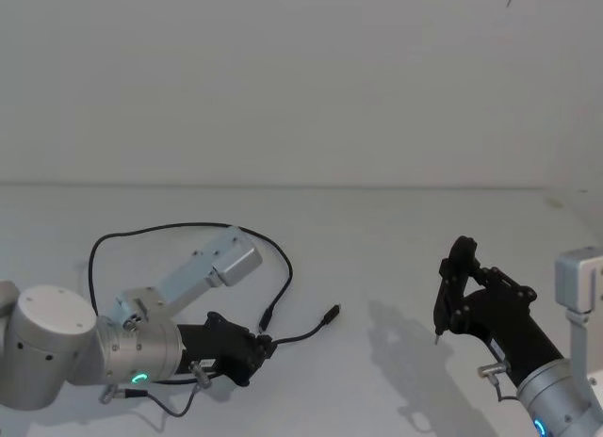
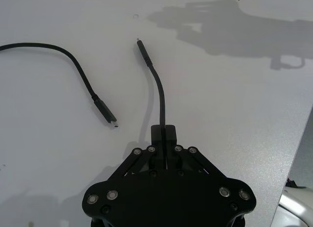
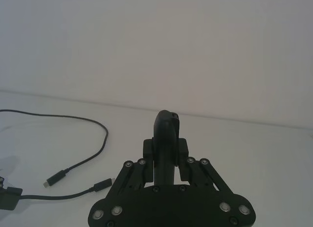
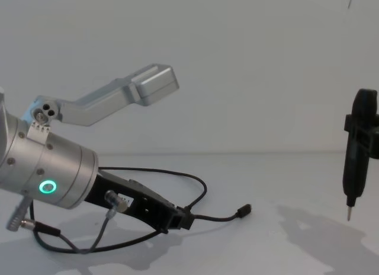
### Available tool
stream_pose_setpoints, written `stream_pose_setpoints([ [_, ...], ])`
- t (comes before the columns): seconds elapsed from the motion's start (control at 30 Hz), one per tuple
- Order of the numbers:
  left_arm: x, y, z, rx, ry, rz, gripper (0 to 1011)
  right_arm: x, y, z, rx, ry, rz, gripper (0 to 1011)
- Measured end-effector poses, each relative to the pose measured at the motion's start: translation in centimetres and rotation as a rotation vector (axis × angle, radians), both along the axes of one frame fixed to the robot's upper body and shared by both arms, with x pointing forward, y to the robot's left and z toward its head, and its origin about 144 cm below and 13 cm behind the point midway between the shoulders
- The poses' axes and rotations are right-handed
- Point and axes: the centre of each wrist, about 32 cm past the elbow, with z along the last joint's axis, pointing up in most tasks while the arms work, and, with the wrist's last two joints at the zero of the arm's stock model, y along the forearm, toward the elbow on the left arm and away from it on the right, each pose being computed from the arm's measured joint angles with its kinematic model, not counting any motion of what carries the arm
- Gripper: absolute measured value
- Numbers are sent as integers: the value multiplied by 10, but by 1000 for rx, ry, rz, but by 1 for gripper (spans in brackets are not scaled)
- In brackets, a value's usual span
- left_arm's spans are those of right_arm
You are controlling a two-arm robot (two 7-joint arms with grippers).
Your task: Pick up the data cable with the one hand.
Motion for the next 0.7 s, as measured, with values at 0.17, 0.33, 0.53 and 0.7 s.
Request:
stream_pose_setpoints([
  [0.17,0,0,0,-1,-4,-6,32,0,0,1,1,-5,-1,279],
  [0.33,-1,2,3,-18,-44,-38,32,1,0,10,5,-35,7,279],
  [0.53,-3,5,8,-46,-96,-82,32,4,0,23,15,-73,31,279],
  [0.7,-3,10,17,-87,-153,-136,32,7,1,32,25,-96,50,279],
])
